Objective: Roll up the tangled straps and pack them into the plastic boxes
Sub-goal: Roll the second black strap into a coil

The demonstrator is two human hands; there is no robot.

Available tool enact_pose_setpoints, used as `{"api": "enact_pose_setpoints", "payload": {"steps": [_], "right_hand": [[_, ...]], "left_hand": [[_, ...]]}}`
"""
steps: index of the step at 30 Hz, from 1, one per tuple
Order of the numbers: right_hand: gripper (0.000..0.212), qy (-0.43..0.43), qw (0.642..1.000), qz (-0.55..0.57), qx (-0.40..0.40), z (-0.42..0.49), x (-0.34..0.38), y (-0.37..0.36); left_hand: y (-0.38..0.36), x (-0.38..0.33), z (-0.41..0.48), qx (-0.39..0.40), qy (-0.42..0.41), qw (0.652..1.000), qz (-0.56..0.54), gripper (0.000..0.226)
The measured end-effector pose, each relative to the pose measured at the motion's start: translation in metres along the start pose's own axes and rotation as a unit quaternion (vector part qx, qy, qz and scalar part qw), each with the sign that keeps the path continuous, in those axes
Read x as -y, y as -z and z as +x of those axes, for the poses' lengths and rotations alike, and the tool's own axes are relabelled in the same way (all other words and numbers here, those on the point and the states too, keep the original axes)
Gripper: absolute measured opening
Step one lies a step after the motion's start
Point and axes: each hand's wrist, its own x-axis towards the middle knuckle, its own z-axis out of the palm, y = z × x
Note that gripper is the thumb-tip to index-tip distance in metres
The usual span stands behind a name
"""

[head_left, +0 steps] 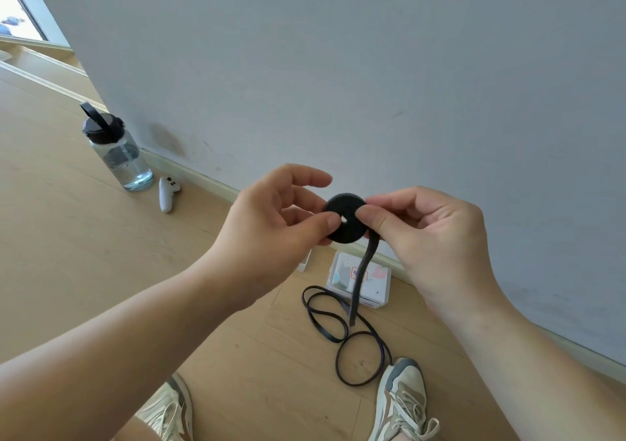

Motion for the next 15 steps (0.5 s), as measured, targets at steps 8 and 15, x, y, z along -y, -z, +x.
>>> {"api": "enact_pose_setpoints", "payload": {"steps": [8,15], "right_hand": [[0.022,0.022,0.997,-0.058,0.044,-0.004,-0.0058,-0.0026],[0.021,0.037,0.996,-0.06,0.059,-0.0058,-0.0015,-0.0007]], "left_hand": [[-0.0014,0.0056,-0.0022,0.013,0.017,0.994,0.108,0.016],[-0.0028,0.0043,-0.004,0.016,-0.034,0.994,0.106,0.03]]}}
